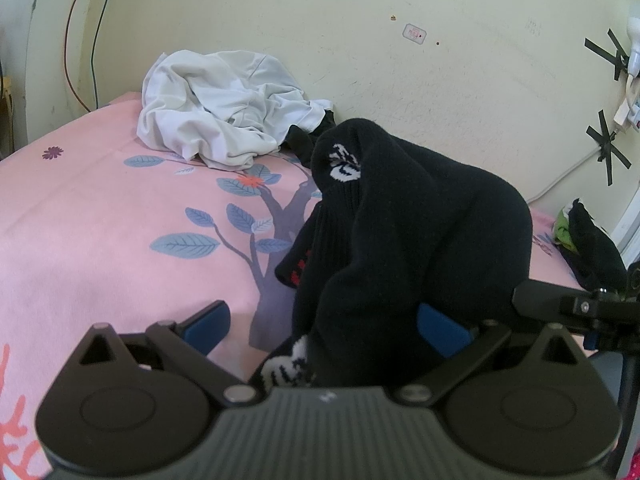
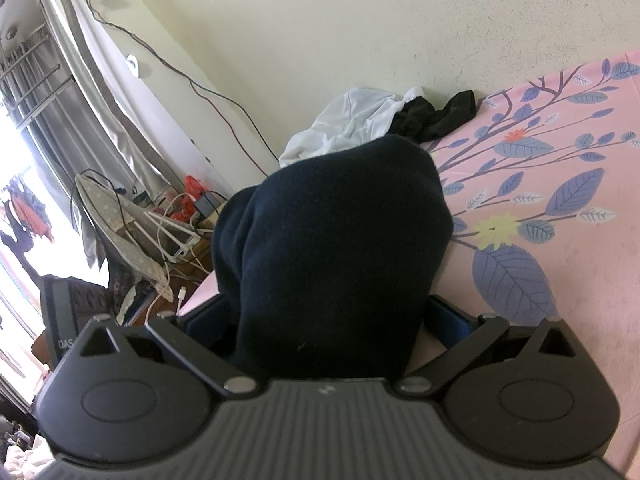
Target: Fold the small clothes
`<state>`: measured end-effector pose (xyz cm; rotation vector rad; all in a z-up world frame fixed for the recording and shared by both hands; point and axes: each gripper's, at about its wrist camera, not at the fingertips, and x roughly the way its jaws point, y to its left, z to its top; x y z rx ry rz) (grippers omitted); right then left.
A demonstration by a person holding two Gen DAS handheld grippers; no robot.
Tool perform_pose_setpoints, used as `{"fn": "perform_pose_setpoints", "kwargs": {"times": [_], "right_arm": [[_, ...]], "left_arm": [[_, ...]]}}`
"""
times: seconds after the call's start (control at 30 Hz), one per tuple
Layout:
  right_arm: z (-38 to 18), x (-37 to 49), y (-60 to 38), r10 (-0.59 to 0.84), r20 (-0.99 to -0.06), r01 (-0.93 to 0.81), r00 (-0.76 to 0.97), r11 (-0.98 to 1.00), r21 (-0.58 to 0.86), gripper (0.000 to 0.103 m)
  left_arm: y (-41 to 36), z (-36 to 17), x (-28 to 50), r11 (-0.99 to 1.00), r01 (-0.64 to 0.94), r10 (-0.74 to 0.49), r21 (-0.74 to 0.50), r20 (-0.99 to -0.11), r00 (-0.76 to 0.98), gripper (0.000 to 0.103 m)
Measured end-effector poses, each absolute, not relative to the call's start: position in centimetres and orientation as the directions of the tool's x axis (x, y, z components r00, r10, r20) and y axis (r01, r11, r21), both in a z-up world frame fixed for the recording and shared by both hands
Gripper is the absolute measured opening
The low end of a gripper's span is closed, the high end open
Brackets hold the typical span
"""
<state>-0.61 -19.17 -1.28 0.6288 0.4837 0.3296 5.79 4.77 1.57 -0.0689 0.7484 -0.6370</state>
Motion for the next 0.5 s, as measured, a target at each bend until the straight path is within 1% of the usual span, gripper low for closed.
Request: {"fn": "perform_pose_setpoints", "kwargs": {"times": [0.37,0.5], "right_arm": [[-1.33,-0.60,-19.23,0.435,-0.329,-0.149,0.838,0.763,0.629,0.097],[-1.32,-0.57,-19.15,0.436,-0.329,-0.150,0.838,0.763,0.628,0.097]], "left_arm": [[4.96,1.54,5.85,0.809,0.514,-0.566,-0.284,-0.611,0.553,0.103],[5.15,1.58,5.93,0.802,0.512,-0.580,-0.308,-0.605,0.546,0.103]]}}
